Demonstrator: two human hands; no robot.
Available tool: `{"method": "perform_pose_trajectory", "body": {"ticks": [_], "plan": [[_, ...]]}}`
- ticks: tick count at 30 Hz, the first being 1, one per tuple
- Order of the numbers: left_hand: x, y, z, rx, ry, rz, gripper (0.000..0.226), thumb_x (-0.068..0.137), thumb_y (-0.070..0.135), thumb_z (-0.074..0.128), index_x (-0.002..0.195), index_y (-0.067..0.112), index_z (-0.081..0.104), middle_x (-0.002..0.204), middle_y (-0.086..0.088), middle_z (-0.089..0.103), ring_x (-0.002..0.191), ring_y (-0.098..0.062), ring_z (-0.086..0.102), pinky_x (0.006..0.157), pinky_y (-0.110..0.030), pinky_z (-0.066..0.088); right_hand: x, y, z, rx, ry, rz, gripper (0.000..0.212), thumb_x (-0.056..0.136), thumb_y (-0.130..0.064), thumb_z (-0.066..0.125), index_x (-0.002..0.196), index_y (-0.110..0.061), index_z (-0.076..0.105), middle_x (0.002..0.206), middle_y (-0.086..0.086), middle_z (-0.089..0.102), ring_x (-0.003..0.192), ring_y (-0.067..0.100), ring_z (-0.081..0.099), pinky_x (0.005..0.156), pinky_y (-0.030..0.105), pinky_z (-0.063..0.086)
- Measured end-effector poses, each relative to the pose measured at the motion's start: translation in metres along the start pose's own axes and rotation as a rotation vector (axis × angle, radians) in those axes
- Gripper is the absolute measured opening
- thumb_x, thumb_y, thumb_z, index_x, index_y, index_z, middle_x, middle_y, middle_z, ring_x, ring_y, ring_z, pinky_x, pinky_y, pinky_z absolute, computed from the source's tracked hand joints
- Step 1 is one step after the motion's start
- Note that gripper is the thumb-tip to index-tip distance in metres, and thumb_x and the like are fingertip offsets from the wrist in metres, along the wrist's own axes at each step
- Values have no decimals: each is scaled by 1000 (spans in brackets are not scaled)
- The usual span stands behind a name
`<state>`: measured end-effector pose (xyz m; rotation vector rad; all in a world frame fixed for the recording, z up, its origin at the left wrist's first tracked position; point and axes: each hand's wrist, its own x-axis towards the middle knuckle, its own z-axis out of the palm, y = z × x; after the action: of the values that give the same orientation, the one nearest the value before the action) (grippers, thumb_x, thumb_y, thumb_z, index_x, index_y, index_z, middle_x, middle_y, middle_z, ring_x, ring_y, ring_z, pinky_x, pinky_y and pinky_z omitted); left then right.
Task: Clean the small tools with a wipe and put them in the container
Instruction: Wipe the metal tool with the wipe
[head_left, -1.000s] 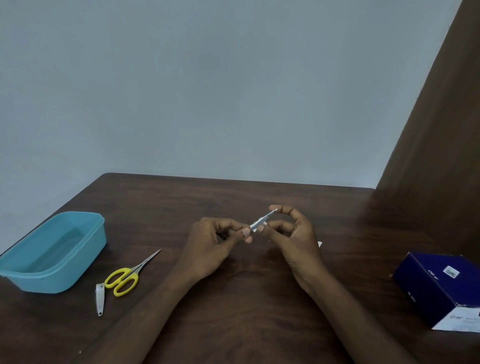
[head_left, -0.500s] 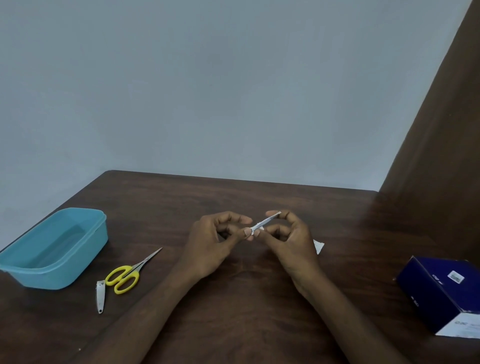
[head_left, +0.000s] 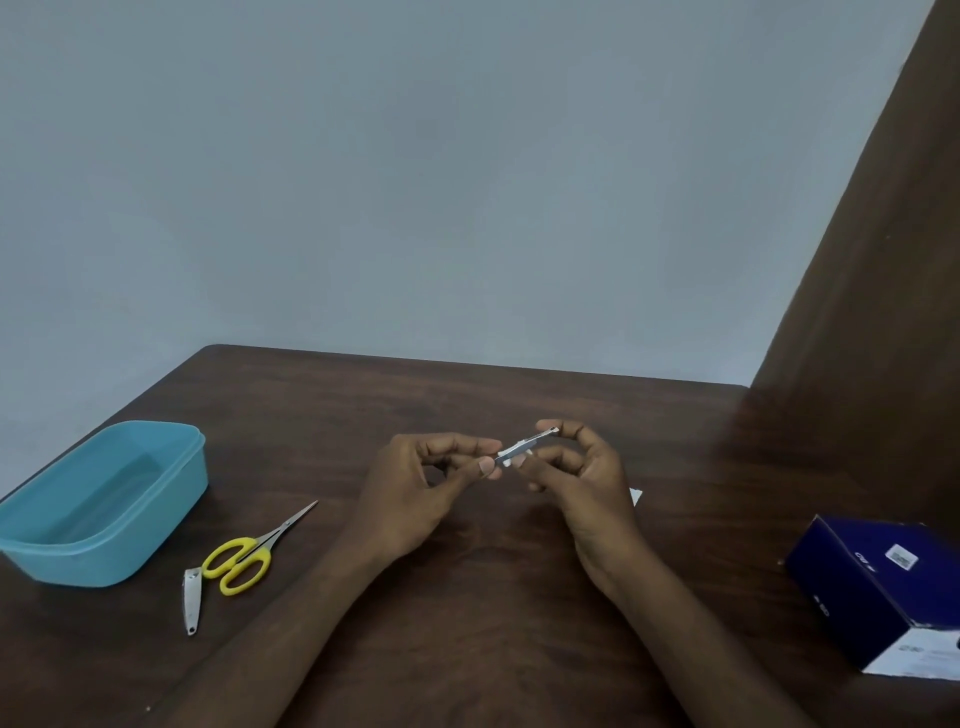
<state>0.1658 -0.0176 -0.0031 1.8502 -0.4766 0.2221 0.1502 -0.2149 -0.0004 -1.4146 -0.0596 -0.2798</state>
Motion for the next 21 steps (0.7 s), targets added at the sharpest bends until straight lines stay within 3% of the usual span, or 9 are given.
{"method": "perform_pose_trajectory", "body": {"ticks": [5,9,13,16,21], "plan": [[0,-1,-1,-38,9,-24,15,98,28,78,111,31,83,90,14,84,96,-6,79,82,-40,58,4,-1,-4,57,75,6,32,87,4,79,111,-12,64,70,-1,72,63,10,61,68,27,50],[0,0,-1,-49,5,-32,15,98,27,78,111,30,83,90,13,84,95,-6,79,82,-35,57,5,-1,-2,70,38,42,32,86,6,79,111,-10,65,70,1,71,62,13,59,68,28,48],[1,-1,0,-62,18,-35,14,96,30,79,109,30,84,90,12,84,94,-8,80,78,-33,56,12,-4,-13,211,278,46,27,85,6,80,100,-12,67,74,0,73,65,15,59,65,28,50],[1,0,1,-125,47,-44,17,93,31,80,109,27,84,90,9,85,98,-7,80,86,-30,57,13,0,-19,194,387,50,24,86,3,81,100,-13,71,85,6,75,65,13,62,61,22,53],[2,3,1,-163,76,-69,19,94,20,81,113,22,83,92,7,85,99,-5,80,90,-23,55,-1,4,0,24,168,99,16,90,-2,80,104,-7,76,90,12,81,74,14,74,70,27,60]]}}
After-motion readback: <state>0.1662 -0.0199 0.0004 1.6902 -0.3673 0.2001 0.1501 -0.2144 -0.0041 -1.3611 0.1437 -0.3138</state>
